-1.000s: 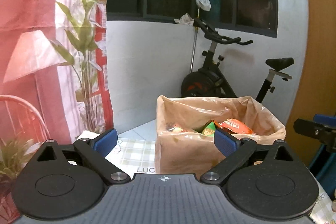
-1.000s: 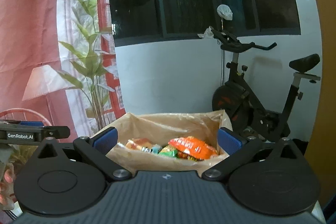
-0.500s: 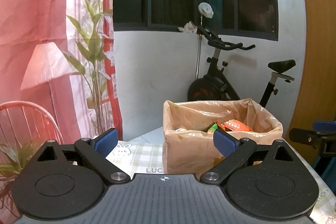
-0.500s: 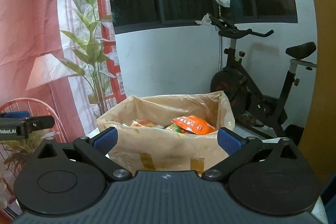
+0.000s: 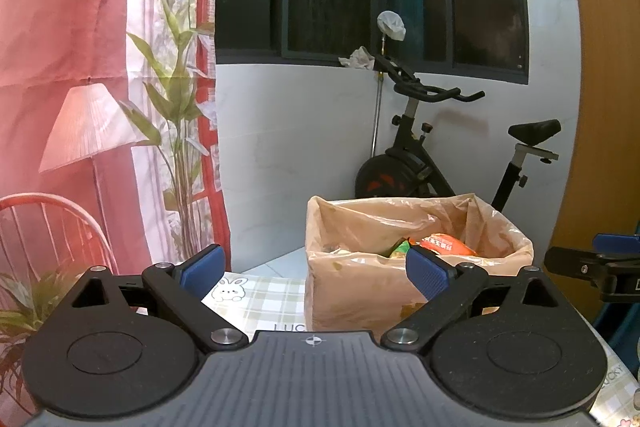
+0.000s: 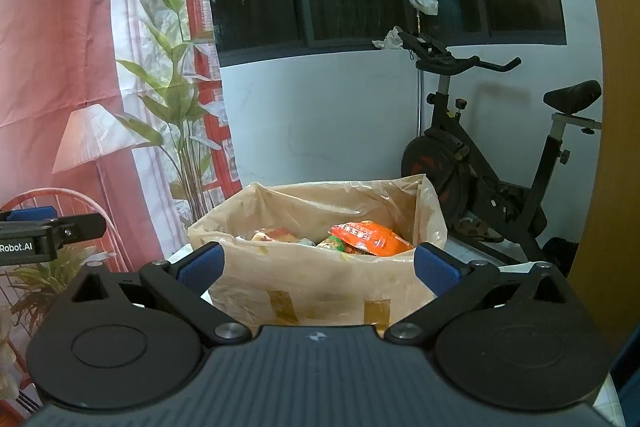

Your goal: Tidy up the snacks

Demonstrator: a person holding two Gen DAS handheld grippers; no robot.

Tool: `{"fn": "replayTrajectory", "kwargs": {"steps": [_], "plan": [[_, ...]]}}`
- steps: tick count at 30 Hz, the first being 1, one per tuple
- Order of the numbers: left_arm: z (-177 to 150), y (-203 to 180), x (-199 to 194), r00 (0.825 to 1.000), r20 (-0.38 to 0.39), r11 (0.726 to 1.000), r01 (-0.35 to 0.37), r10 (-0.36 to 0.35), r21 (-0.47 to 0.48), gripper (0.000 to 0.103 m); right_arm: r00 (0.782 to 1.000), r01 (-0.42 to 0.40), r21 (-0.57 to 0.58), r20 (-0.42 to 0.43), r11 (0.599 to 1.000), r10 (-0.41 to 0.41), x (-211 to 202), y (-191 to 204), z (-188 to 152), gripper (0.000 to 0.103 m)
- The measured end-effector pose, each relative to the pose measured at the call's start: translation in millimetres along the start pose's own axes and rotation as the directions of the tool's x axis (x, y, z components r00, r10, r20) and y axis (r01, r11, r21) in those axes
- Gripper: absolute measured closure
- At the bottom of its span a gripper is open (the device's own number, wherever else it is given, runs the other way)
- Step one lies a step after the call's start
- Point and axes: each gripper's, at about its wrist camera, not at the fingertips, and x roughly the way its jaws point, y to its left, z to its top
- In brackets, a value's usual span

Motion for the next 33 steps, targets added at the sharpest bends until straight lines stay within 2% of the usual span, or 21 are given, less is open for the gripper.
{"fn": "replayTrajectory", "kwargs": {"steps": [33], "plan": [[-0.3,7.0,-0.3,0.999,0.007,0.998,0.052,-0.052,-0.018,0.005,1.0,0.008,0.0,-0.002,1.0,-0.008,-0.8,-4.6,-0.7,0.0]]}}
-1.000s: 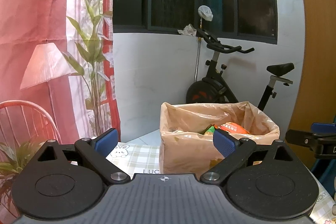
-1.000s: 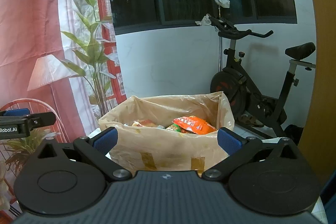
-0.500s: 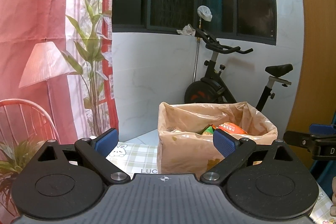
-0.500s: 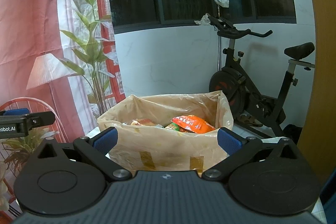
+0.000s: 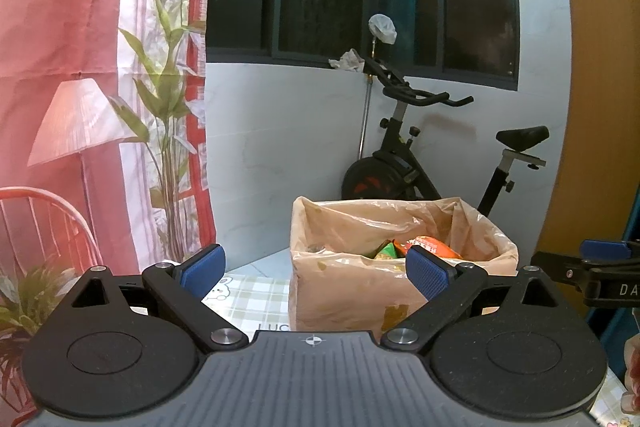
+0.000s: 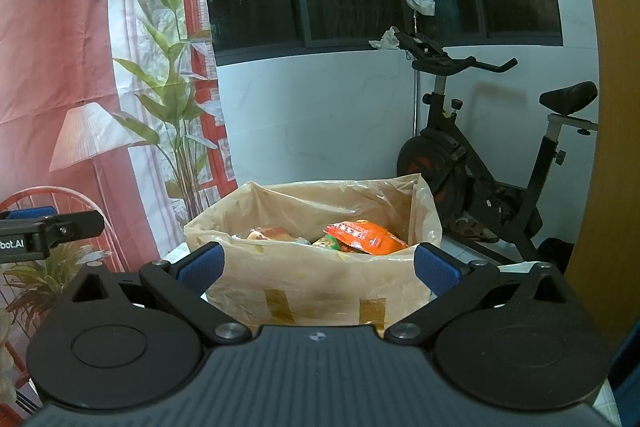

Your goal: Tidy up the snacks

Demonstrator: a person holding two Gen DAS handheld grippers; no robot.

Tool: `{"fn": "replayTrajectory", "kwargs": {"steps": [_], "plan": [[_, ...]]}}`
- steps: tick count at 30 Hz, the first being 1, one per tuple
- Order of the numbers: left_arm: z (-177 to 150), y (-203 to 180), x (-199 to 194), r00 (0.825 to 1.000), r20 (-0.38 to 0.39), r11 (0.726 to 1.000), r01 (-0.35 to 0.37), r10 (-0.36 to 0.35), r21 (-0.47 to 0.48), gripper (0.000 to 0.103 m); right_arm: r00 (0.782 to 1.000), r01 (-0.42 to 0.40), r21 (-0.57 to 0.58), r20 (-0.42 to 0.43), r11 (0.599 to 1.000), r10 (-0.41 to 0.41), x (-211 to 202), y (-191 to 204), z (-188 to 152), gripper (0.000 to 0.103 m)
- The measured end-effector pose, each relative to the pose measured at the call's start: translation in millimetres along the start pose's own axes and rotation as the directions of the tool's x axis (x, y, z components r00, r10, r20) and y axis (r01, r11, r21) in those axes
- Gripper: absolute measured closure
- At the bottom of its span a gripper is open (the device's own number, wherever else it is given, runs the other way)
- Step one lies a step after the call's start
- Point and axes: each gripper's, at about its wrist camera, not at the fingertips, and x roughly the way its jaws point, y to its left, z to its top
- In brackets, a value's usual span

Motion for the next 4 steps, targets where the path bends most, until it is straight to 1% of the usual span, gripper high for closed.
{"fn": "replayTrajectory", "kwargs": {"steps": [4], "plan": [[-0.4,1.4,1.5,1.0,0.003,1.0,0.002,-0.002,-0.004,0.005,1.0,0.001,0.0,0.0,1.0,-0.001,0.2,-1.2,-0.4,0.0]]}}
